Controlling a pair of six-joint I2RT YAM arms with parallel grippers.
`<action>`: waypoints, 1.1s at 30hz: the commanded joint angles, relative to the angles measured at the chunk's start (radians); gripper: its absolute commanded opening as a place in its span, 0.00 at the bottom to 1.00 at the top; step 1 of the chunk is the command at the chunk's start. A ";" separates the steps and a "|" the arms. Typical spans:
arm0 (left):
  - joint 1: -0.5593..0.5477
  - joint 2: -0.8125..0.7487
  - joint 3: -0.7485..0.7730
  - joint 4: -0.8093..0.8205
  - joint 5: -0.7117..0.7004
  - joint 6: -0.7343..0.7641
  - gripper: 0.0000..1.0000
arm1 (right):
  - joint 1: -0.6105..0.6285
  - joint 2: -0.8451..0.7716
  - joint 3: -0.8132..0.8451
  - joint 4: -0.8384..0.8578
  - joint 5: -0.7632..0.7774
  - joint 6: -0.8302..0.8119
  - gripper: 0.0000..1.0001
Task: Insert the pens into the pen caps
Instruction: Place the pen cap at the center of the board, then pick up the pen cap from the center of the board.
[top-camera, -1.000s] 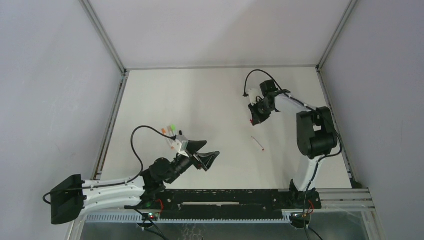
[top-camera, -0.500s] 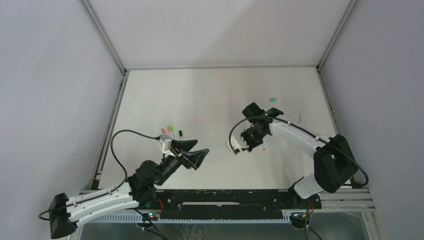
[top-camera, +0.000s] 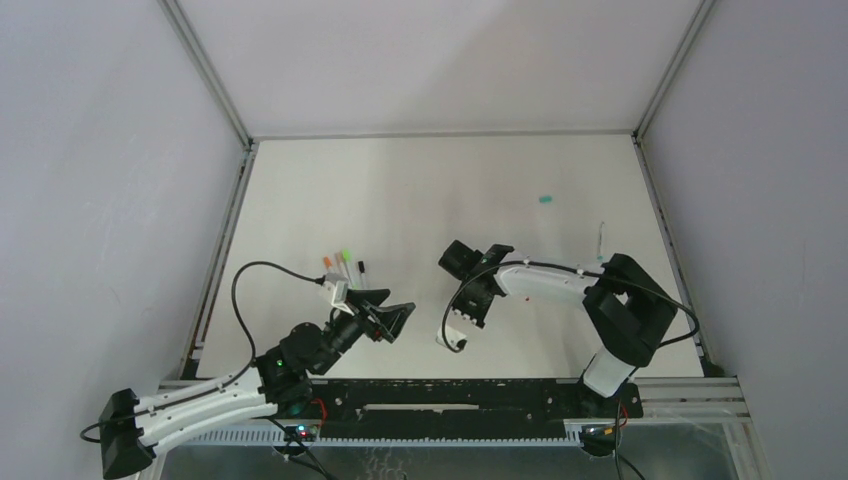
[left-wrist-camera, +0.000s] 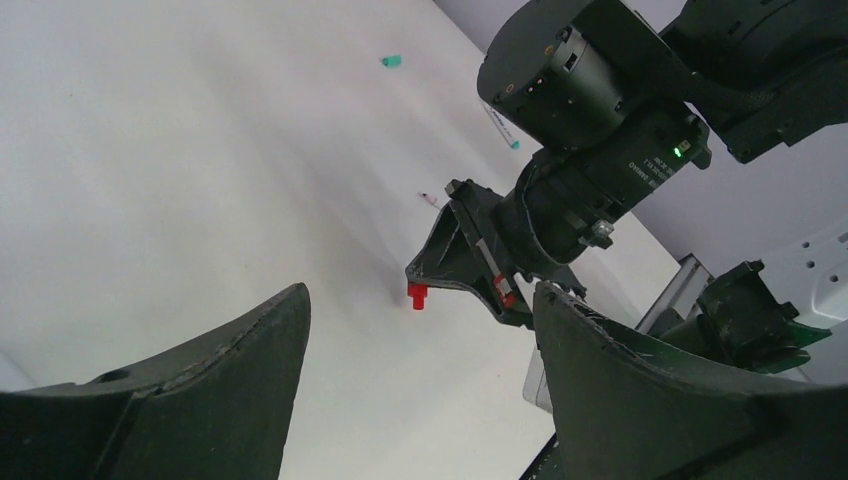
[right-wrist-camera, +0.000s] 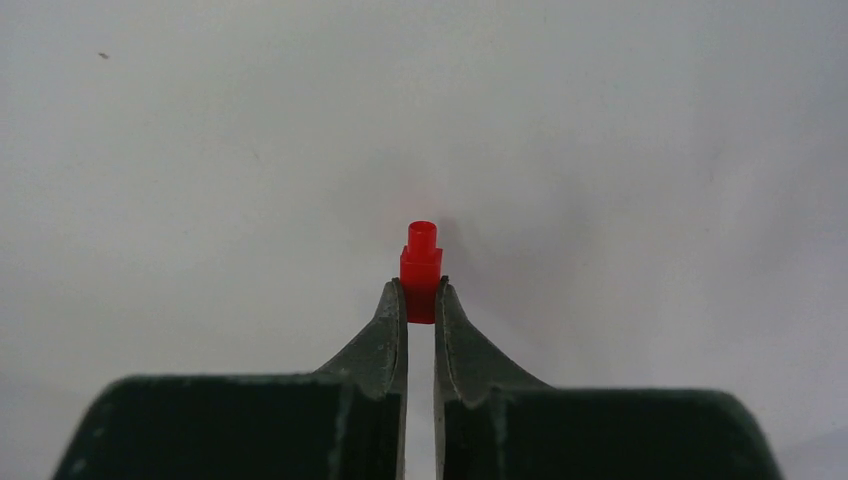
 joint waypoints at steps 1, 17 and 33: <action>0.007 -0.015 -0.018 -0.015 -0.031 -0.027 0.85 | 0.032 0.023 -0.004 0.074 0.062 -0.026 0.13; 0.010 0.041 -0.008 0.017 -0.012 -0.043 0.88 | 0.013 -0.136 -0.004 0.079 0.010 0.182 0.43; 0.153 0.478 0.298 -0.119 0.253 -0.093 1.00 | -0.530 -0.281 0.112 -0.078 -0.573 1.283 0.87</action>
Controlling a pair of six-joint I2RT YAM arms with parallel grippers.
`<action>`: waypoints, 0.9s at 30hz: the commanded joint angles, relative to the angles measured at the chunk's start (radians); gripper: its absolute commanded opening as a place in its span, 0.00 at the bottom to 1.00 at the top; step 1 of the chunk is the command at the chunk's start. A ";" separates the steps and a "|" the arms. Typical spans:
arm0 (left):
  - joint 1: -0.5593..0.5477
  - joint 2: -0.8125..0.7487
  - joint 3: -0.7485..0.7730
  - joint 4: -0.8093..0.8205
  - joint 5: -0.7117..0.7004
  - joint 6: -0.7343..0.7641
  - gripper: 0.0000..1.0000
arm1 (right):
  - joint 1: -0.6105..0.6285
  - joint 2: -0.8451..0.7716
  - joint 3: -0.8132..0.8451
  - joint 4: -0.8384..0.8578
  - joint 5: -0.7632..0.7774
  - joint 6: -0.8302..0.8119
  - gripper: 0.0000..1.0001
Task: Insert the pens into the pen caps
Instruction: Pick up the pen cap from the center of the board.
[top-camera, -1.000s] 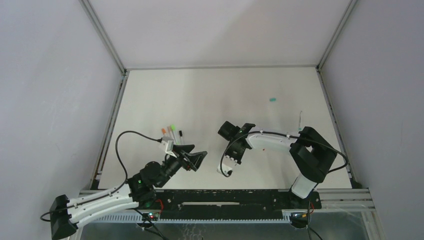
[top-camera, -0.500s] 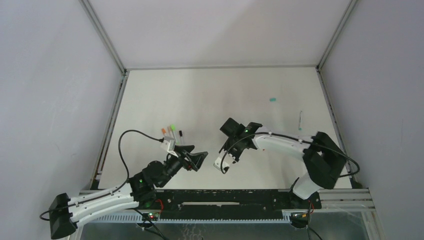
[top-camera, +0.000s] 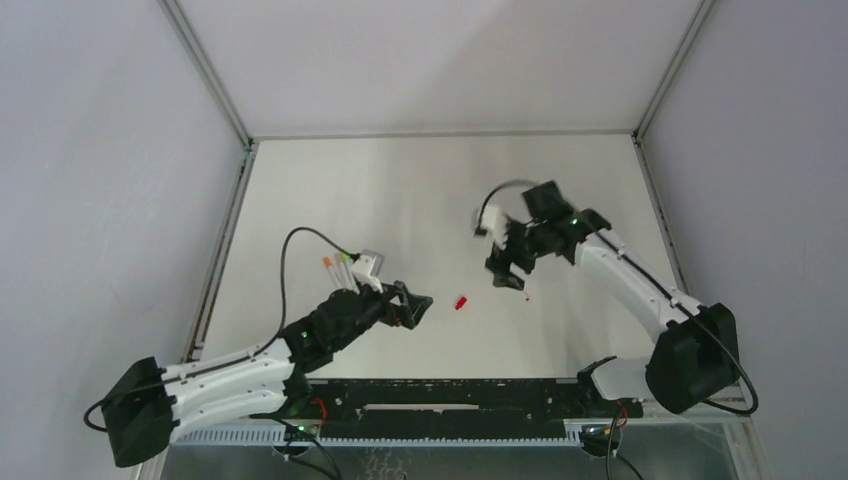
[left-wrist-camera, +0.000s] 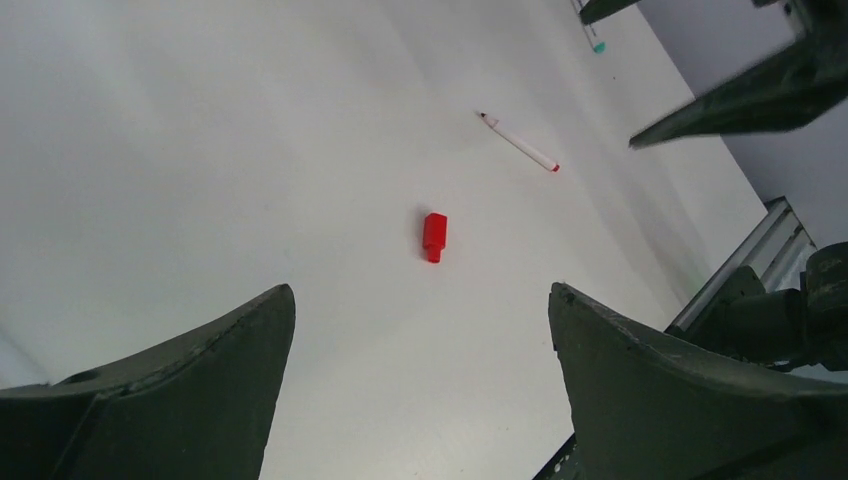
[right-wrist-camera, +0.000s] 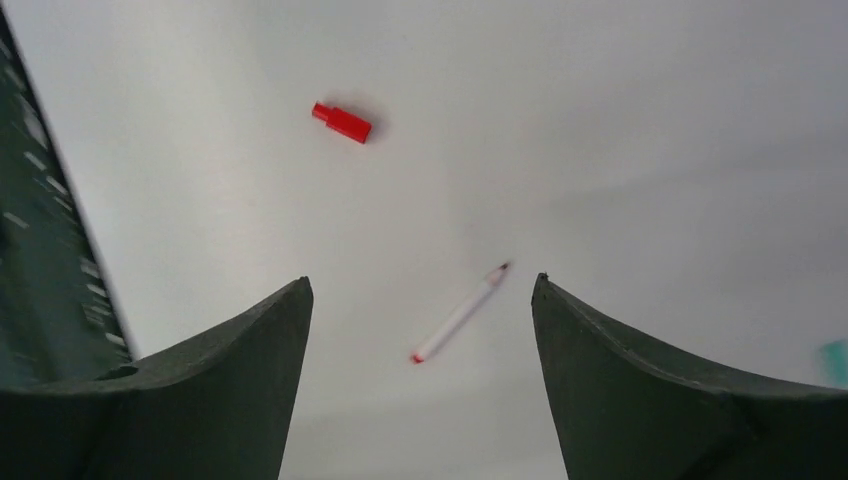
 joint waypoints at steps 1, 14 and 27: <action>0.035 0.161 0.187 -0.082 0.122 -0.009 0.99 | -0.197 0.076 0.108 -0.112 -0.343 0.356 0.85; -0.012 0.705 0.725 -0.549 0.068 0.112 0.71 | -0.374 0.076 0.052 0.026 -0.185 0.535 0.65; -0.034 1.076 1.069 -0.764 0.099 0.220 0.45 | -0.389 0.088 0.052 0.025 -0.187 0.538 0.63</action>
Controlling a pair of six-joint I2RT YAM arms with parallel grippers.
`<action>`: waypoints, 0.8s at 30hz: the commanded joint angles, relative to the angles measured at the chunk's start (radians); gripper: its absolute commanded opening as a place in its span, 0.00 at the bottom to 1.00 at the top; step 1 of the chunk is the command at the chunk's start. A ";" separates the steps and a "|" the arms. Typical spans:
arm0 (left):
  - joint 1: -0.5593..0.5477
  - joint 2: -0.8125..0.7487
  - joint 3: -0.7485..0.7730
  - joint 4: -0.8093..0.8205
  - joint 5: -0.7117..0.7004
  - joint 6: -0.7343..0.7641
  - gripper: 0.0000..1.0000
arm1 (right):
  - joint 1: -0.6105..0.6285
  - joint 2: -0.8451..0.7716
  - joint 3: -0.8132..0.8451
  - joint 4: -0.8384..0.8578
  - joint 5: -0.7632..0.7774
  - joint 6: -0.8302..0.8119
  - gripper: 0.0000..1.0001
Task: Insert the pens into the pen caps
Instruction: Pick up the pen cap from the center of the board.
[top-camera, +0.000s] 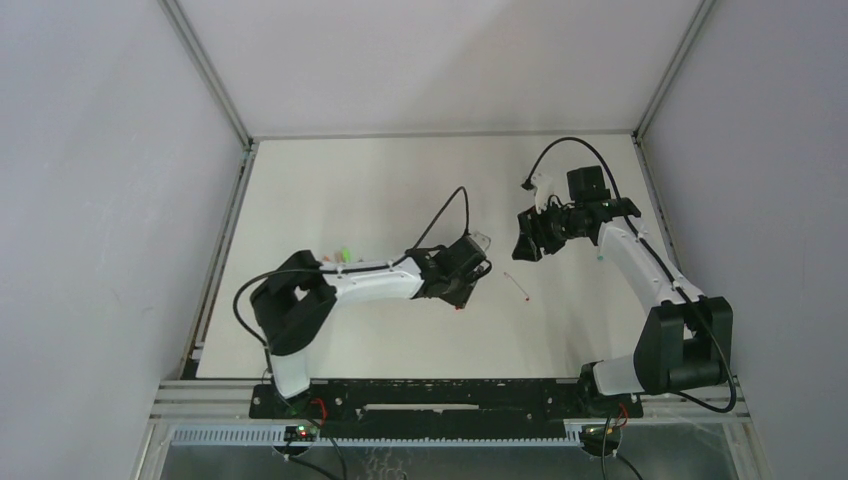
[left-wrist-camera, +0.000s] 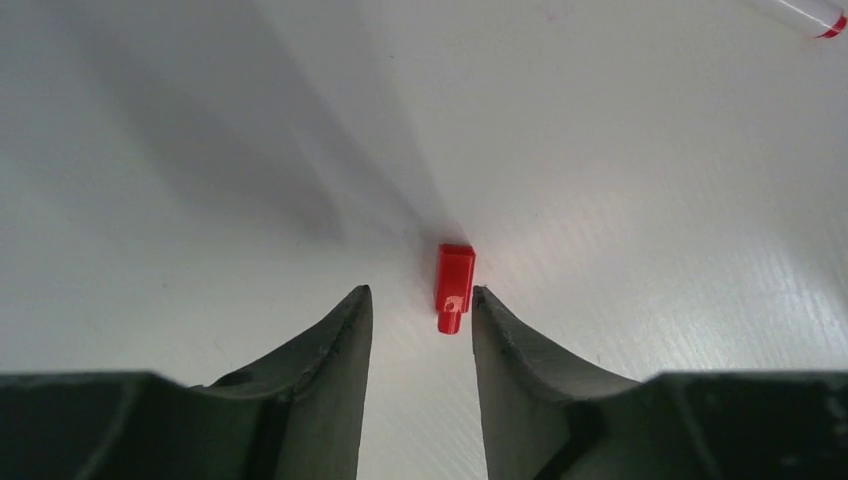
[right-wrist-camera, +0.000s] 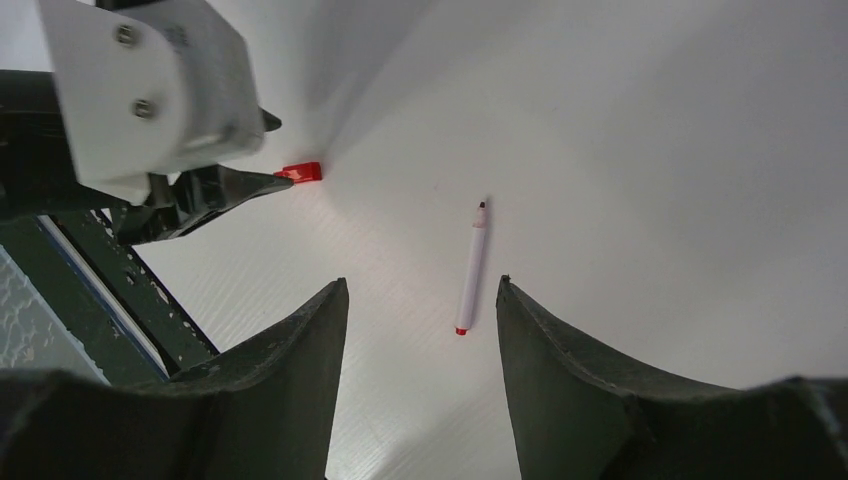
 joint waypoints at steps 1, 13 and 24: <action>0.000 0.058 0.137 -0.089 0.033 0.062 0.44 | -0.005 0.004 -0.002 0.016 -0.004 0.019 0.63; 0.000 0.170 0.235 -0.167 0.078 0.093 0.38 | -0.005 -0.002 -0.002 0.016 -0.014 0.021 0.63; 0.000 0.211 0.265 -0.211 0.080 0.100 0.25 | -0.008 -0.005 -0.001 0.017 -0.024 0.023 0.63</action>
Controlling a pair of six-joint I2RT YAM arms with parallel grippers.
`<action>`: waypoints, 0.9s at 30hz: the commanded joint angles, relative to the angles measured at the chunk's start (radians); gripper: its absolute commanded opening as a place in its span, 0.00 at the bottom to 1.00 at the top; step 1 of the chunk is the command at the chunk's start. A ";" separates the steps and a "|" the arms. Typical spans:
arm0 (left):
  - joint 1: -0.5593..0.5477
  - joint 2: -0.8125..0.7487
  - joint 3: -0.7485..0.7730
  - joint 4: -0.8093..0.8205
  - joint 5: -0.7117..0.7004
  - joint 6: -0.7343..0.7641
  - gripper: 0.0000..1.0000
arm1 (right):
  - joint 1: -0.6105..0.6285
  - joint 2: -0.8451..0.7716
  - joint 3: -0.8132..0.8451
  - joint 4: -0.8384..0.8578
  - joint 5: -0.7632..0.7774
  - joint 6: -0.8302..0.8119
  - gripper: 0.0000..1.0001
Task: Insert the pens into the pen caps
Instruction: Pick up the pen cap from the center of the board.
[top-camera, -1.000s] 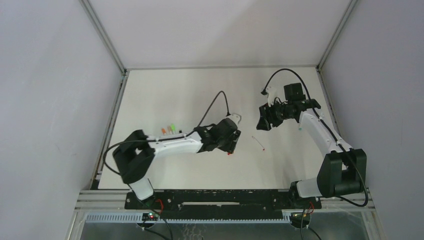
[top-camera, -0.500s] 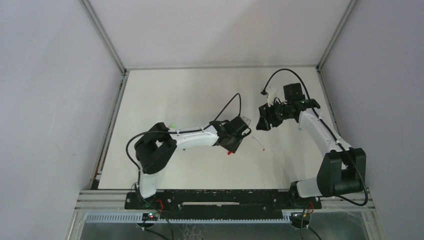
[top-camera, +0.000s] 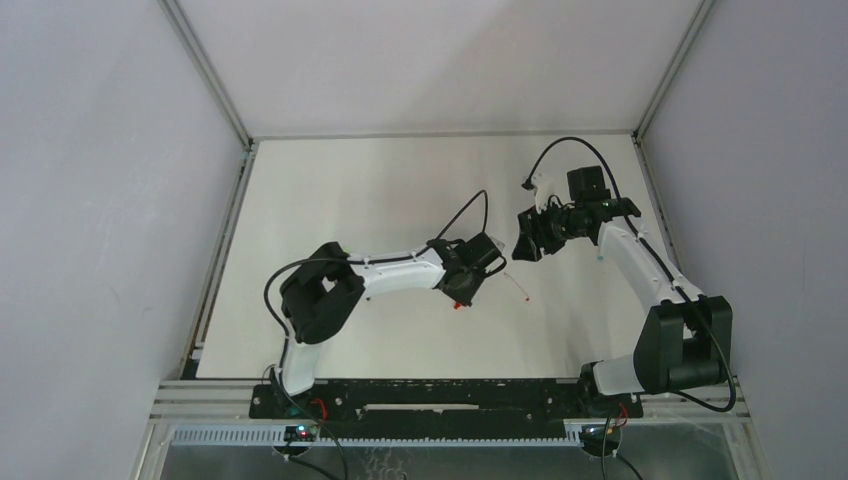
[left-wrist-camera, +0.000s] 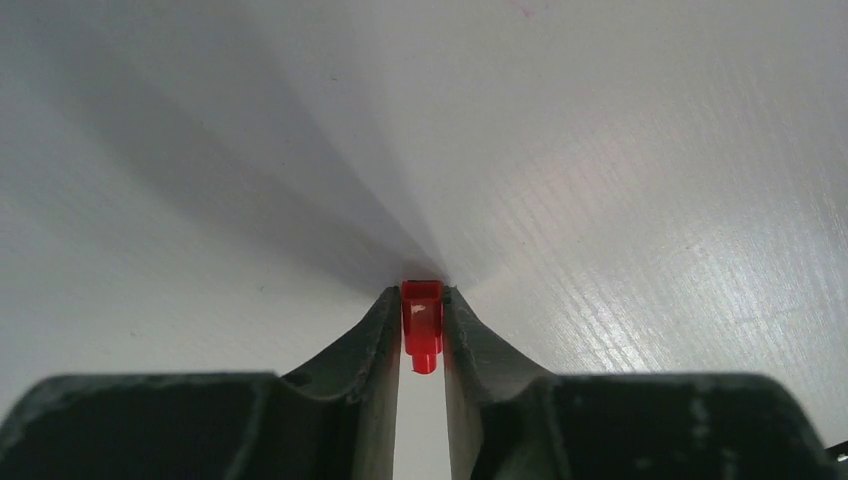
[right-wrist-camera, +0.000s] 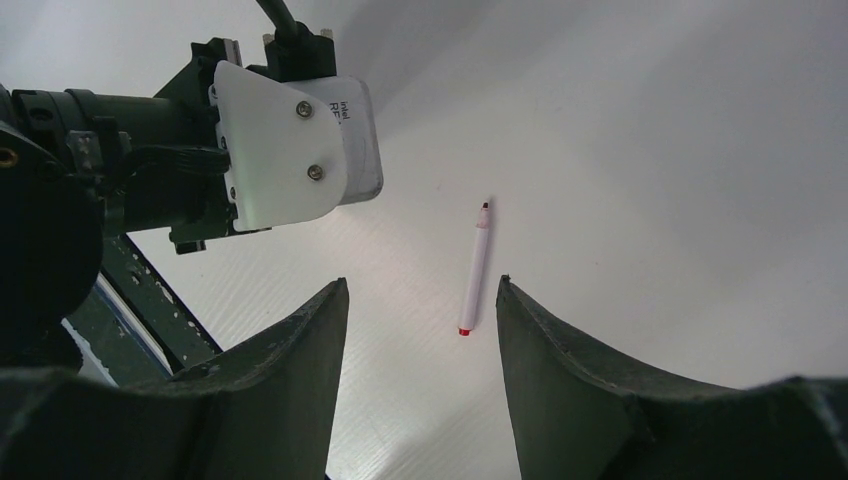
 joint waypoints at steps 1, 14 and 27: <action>0.000 0.027 0.052 -0.033 0.025 0.023 0.22 | -0.005 -0.009 -0.001 0.016 -0.019 0.017 0.63; 0.002 -0.195 -0.145 0.132 -0.021 -0.033 0.00 | -0.010 -0.049 -0.020 0.033 -0.061 -0.010 0.60; 0.004 -0.784 -0.707 0.723 -0.089 -0.224 0.00 | 0.116 0.116 -0.067 0.053 0.224 -0.049 0.49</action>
